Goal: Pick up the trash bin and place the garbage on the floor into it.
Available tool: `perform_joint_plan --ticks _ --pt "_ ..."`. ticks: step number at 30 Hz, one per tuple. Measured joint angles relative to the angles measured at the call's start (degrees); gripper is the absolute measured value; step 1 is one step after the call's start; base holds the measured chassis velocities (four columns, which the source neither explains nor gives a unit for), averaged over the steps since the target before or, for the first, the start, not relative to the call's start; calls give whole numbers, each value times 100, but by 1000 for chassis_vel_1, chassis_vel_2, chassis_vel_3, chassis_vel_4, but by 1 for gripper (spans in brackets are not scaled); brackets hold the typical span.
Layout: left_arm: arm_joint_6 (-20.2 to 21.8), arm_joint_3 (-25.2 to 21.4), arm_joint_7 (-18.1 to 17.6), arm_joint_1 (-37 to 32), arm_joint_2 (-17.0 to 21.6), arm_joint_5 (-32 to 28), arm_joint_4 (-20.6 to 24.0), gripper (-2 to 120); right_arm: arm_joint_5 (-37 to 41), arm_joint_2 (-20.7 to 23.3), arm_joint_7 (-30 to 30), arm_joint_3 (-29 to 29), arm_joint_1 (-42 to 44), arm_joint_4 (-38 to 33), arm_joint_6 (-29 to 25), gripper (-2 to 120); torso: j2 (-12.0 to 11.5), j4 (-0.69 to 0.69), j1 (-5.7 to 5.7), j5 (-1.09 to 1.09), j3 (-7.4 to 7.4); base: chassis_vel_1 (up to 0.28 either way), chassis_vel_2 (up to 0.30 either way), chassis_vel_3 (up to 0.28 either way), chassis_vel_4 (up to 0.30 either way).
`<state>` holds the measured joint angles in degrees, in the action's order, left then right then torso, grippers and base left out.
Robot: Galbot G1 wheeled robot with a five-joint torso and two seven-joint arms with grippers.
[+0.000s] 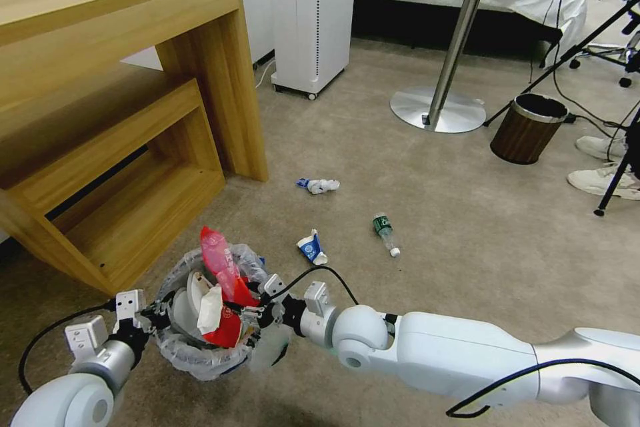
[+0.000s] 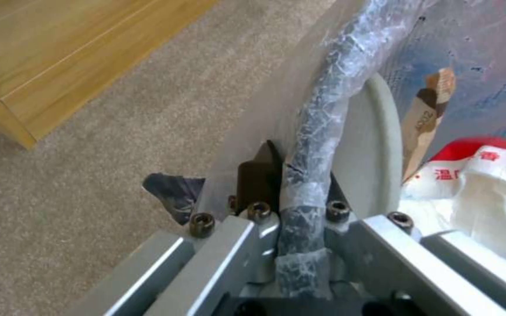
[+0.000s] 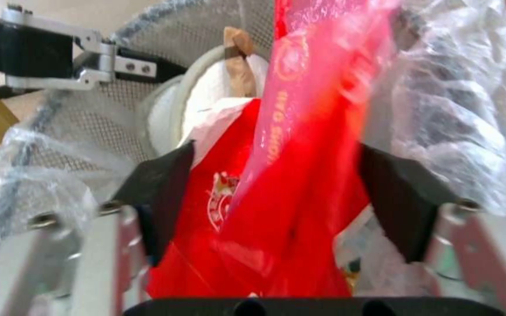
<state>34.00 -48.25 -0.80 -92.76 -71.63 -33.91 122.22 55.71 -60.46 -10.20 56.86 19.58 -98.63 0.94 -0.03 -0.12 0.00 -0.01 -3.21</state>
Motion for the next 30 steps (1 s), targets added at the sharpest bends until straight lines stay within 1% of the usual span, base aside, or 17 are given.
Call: perform_joint_plan --ticks 1,2,3,5,6,8,13,14,17,18,22,30 --pt "-2 1 0 -1 -1 4 0 0 5 -22 -13 0 -7 2 0 76 0 0 0 0 0 0 0 0 0" --pt "-5 2 2 -2 0 7 -4 0 22 -46 -21 -3 -30 -11 5 83 0 0 0 0 0 0 0 0 0" --pt "-5 2 2 -2 0 7 -4 0 22 -46 -21 -3 -30 -11 5 83 0 0 0 0 0 0 0 0 0" --pt "-6 4 6 3 5 8 -10 0 34 -50 -9 -5 -69 -53 8 90 0 0 0 0 0 0 0 0 0" --pt "-6 6 7 18 8 7 -14 0 27 -34 34 -3 -107 -86 -8 97 0 0 0 0 0 0 0 0 0" --pt "-6 6 8 26 8 6 -19 0 22 -14 55 7 -133 -113 -22 99 0 0 0 0 0 0 0 0 0" --pt "-7 4 8 39 10 3 -56 0 -21 53 120 36 -200 -225 -84 100 0 0 0 0 0 0 0 0 0" --pt "-7 5 7 41 -1 7 -61 0 -104 68 255 36 -205 -225 -184 100 0 0 0 0 0 0 0 0 0" --pt "-7 16 7 44 -18 13 -62 0 -157 68 412 37 -208 -197 -273 100 0 0 0 0 0 0 0 0 0" --pt "-7 20 8 46 -27 16 -62 0 -191 51 602 55 -208 -122 -417 100 0 0 0 -1 0 0 0 0 0" --pt "-16 8 8 46 -22 18 -77 0 -221 -5 810 74 -173 -21 -609 100 0 0 0 0 0 0 0 0 0" --pt "-40 1 7 68 -7 23 -145 0 -223 71 920 38 -86 3 -755 100 0 0 0 0 0 0 0 0 0"
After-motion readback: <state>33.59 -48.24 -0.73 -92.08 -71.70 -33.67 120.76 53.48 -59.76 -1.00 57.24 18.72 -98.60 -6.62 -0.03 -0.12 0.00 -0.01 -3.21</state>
